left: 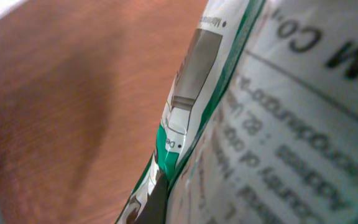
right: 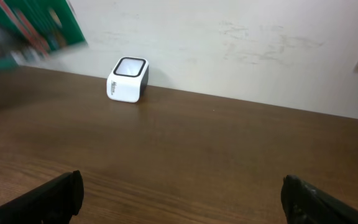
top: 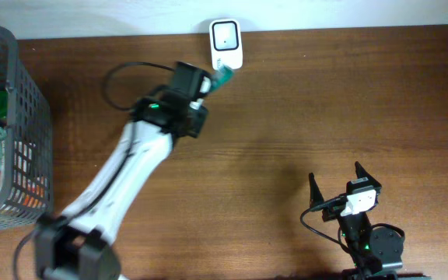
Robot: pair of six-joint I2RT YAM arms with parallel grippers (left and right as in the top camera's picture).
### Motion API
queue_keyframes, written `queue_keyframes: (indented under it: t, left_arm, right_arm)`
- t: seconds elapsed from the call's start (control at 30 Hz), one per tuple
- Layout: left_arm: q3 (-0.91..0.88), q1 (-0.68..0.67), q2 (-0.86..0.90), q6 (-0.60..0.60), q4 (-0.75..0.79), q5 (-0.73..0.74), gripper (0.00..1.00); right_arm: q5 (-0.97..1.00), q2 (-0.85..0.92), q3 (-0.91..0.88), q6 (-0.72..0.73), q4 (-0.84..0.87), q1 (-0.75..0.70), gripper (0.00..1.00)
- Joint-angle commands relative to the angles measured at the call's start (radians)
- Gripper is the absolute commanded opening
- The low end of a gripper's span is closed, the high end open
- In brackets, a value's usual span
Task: Scan the item barcode
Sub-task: 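Carry the green packet toward the scanner and drop it on the table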
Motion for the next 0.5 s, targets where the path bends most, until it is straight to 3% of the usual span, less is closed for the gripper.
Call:
queue_keyframes:
  t: [0.0,0.1,0.2,0.27,0.3,0.37,0.47]
  left_arm:
    - [0.003,-0.082,0.119,0.138,0.041,-0.055,0.00]
    - [0.003,-0.131,0.196,0.171,0.097,-0.123,0.00]
    - [0.003,-0.163,0.238,0.147,0.156,-0.101,0.00]
    - [0.003,-0.182,0.247,-0.003,0.159,-0.121,0.00]
    - [0.003,-0.186,0.249,-0.193,0.137,-0.137,0.00]
    - [0.003,-0.187,0.253,-0.430,0.092,-0.136,0.00]
    - [0.003,-0.187,0.255,-0.589,0.027,-0.140,0.00]
  right_arm:
    - [0.002,-0.007,-0.008,0.008,0.000,0.005,0.98]
    - [0.002,-0.007,-0.008,0.008,0.000,0.005,0.98]
    - [0.002,-0.007,-0.008,0.008,0.000,0.005,0.98]
    - [0.002,-0.007,-0.008,0.008,0.000,0.005,0.98]
    - [0.002,-0.007,-0.008,0.008,0.000,0.005,0.98]
    - [0.002,-0.007,-0.008,0.008,0.000,0.005,0.98]
    - [0.002,-0.007,-0.008,0.008,0.000,0.005,0.98]
